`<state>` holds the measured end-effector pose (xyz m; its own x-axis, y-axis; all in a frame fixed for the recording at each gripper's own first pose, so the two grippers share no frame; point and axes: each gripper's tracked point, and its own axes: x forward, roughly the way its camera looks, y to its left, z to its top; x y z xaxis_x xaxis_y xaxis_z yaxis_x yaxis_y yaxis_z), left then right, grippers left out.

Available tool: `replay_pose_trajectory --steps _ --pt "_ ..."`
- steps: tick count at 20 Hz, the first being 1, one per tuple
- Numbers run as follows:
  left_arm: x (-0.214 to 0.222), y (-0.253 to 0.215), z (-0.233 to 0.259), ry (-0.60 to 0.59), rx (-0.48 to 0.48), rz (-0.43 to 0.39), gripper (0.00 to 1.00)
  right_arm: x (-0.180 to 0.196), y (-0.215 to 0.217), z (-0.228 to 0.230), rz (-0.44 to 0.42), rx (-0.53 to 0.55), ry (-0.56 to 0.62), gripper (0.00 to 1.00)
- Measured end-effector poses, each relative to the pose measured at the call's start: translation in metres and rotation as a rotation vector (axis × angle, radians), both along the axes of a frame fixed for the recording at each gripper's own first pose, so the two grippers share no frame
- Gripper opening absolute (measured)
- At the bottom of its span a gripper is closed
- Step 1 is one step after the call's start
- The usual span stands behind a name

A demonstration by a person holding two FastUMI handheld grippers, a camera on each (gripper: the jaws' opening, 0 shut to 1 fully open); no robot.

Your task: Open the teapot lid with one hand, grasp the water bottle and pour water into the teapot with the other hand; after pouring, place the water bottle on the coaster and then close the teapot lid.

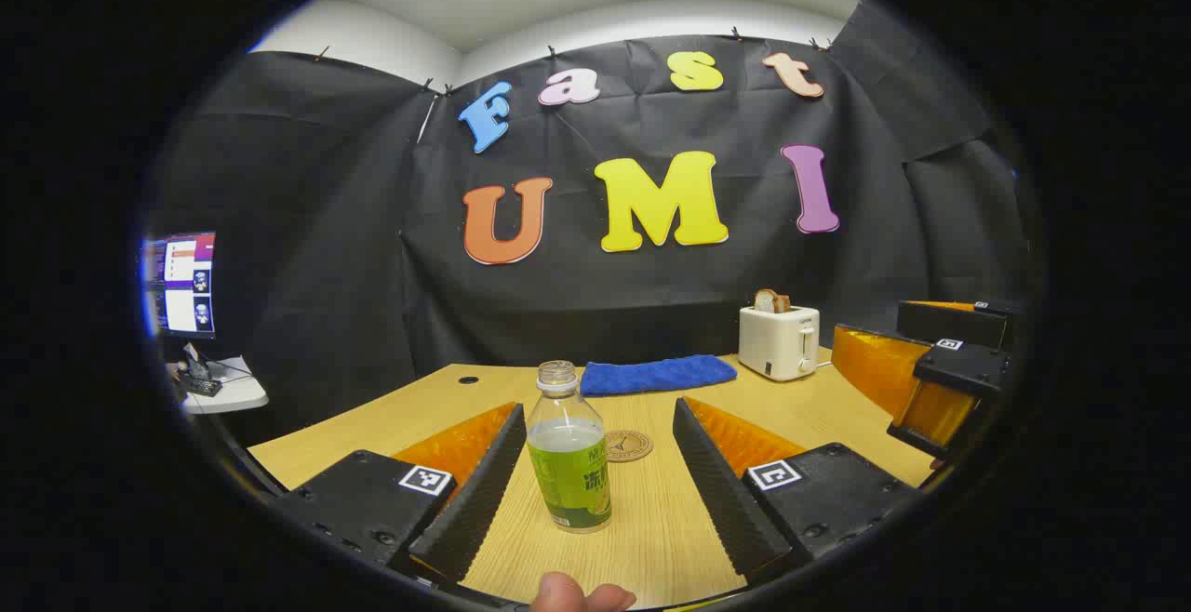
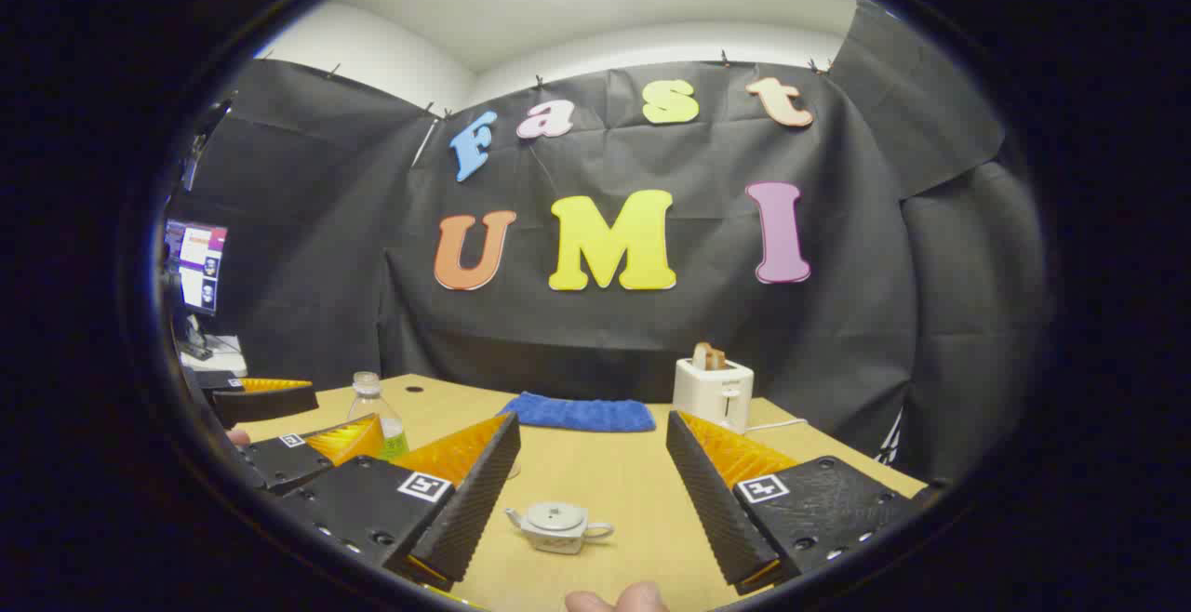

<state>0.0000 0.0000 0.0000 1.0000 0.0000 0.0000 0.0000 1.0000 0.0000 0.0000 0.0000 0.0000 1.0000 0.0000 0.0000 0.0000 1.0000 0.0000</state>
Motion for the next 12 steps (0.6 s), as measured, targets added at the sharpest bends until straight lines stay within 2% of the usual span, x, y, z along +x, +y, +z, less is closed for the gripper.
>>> replay_pose_trajectory --steps 2,3,4,12 --pt "0.003 0.005 -0.001 0.009 -0.013 0.004 0.96 0.000 0.002 0.001 0.003 -0.012 -0.004 0.97" --pt "0.003 0.006 -0.001 0.012 -0.019 0.008 0.99 0.001 0.003 0.001 0.004 -0.018 -0.006 0.97" --pt "0.002 0.007 -0.001 0.017 -0.023 0.009 0.99 0.001 0.004 0.002 0.006 -0.018 -0.005 0.95" --pt "0.003 0.004 0.001 0.017 -0.014 -0.006 0.99 0.005 -0.001 -0.010 0.000 0.008 0.038 0.97"
